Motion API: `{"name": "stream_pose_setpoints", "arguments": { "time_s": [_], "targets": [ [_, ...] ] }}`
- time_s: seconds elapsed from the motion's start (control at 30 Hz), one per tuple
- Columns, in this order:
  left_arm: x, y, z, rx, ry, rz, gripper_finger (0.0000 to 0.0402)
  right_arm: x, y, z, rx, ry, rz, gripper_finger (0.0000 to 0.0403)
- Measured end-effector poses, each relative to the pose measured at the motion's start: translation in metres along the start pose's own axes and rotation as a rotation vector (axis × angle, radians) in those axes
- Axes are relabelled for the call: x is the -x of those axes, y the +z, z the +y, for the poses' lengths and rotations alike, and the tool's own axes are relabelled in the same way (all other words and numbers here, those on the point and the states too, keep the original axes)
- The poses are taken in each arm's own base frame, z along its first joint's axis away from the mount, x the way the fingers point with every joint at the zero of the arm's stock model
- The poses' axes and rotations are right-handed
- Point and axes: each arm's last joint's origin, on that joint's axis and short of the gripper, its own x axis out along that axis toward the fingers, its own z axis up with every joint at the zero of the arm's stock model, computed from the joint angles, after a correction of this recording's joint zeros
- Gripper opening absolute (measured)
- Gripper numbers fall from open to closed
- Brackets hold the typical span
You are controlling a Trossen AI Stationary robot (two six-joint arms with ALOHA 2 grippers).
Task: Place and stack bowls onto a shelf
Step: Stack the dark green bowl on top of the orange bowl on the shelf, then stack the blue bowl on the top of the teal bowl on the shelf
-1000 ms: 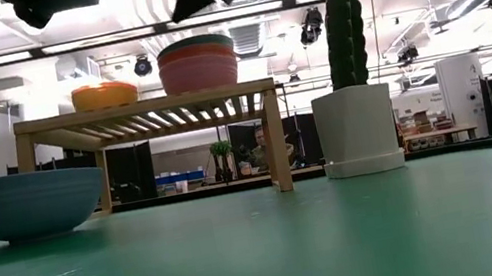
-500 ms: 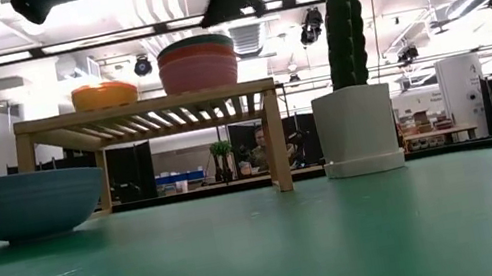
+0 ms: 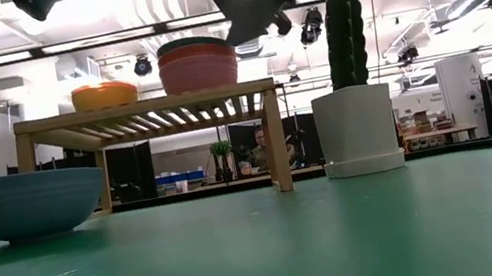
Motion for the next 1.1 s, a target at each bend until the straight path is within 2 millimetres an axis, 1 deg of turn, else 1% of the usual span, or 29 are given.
{"name": "stream_pose_setpoints", "arguments": {
  "time_s": [0.1, 0.2, 0.37, 0.5, 0.63, 0.8, 0.97, 1.1],
  "targets": [
    [0.0, 0.0, 0.0, -0.001, 0.0, 0.001, 0.013, 0.005, 0.007, 0.001, 0.002, 0.006, -0.02, 0.0008],
    [0.0, 0.0, 0.0, -0.003, 0.001, 0.003, 0.013, 0.02, 0.015, 0.008, 0.025, 0.031, -0.047, 0.0008],
    [-0.001, -0.001, 0.0, 0.008, 0.002, 0.013, 0.013, 0.062, 0.028, 0.035, 0.071, 0.133, -0.094, 0.0008],
    [-0.002, -0.002, -0.001, 0.033, 0.003, 0.018, 0.013, 0.1, 0.022, 0.063, 0.113, 0.246, -0.065, 0.0008],
    [-0.006, -0.004, -0.004, 0.053, 0.006, 0.034, 0.013, 0.133, 0.003, 0.09, 0.137, 0.372, -0.041, 0.0008],
    [-0.013, -0.011, -0.008, 0.132, 0.001, 0.095, 0.013, 0.167, -0.036, 0.114, 0.157, 0.505, 0.023, 0.0008],
    [-0.017, -0.028, -0.014, 0.346, -0.046, 0.323, 0.013, 0.188, -0.078, 0.13, 0.172, 0.601, 0.104, 0.0009],
    [-0.025, -0.046, -0.021, 0.453, -0.005, 0.556, 0.013, 0.195, -0.102, 0.14, 0.2, 0.644, 0.113, 0.0008]
  ]
}}
